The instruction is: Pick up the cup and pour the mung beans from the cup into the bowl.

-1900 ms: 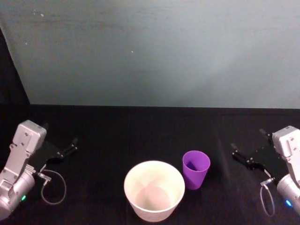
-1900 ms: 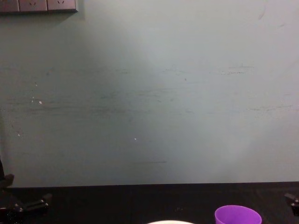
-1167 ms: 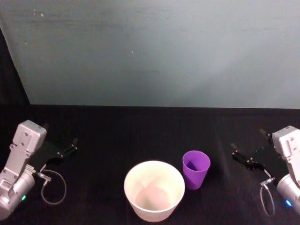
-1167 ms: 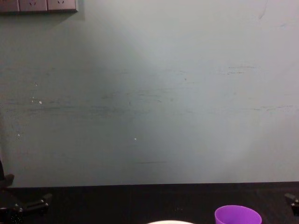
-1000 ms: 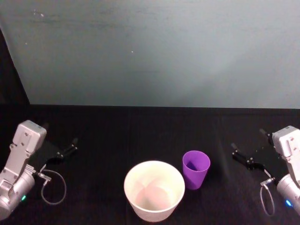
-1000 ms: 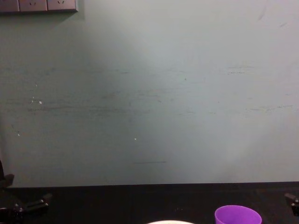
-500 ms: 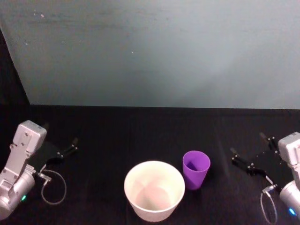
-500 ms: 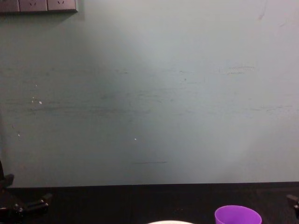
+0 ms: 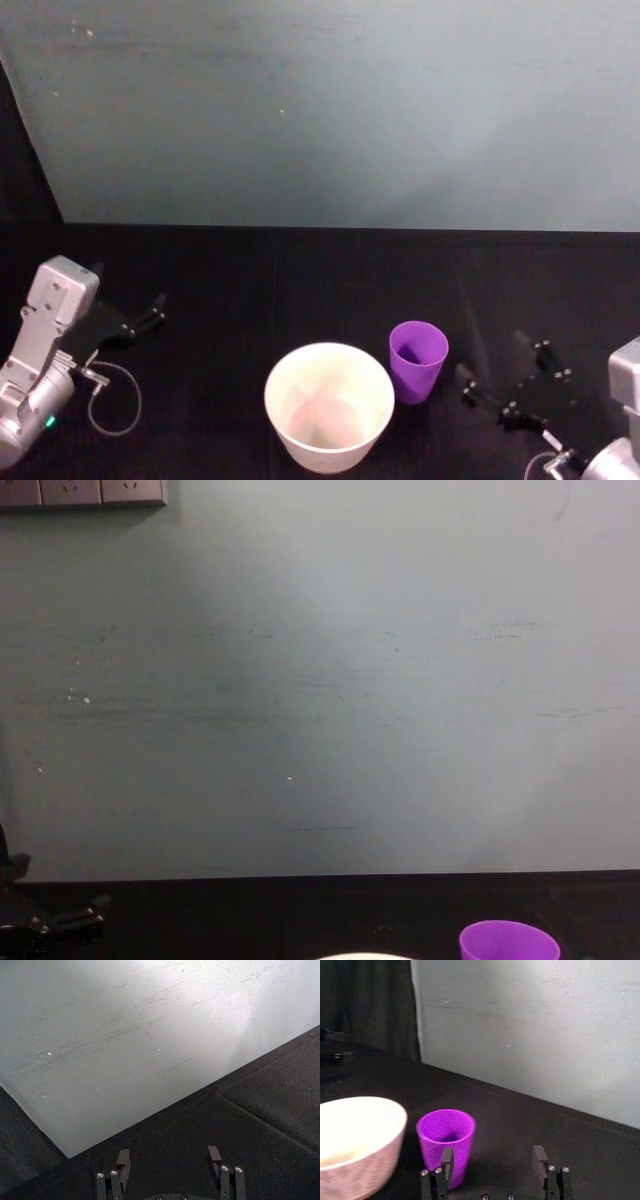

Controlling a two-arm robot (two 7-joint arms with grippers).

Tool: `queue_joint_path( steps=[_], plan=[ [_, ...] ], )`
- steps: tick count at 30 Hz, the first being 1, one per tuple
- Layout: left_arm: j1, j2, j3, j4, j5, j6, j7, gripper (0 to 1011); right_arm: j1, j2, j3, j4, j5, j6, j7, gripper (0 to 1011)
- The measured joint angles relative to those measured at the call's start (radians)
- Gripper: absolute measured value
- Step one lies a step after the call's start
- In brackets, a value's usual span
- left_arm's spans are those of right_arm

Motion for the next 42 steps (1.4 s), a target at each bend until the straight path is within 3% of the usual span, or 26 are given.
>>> queue_joint_path(
  steps=[11, 27, 42],
  plan=[
    [0.000, 0.000, 0.000, 0.000, 0.000, 0.000, 0.000, 1003, 0.044, -0.076, -0.034, 0.089, 0.015, -0.020, 0.102, 1002],
    [0.000, 0.000, 0.000, 0.000, 0.000, 0.000, 0.000, 1004, 0.154, -0.162, -0.041, 0.236, 0.016, -0.028, 0.213, 1002],
    [0.000, 0.000, 0.000, 0.000, 0.000, 0.000, 0.000, 1003, 0.198, -0.208, -0.031, 0.289, -0.009, -0.013, 0.249, 1002]
  ],
)
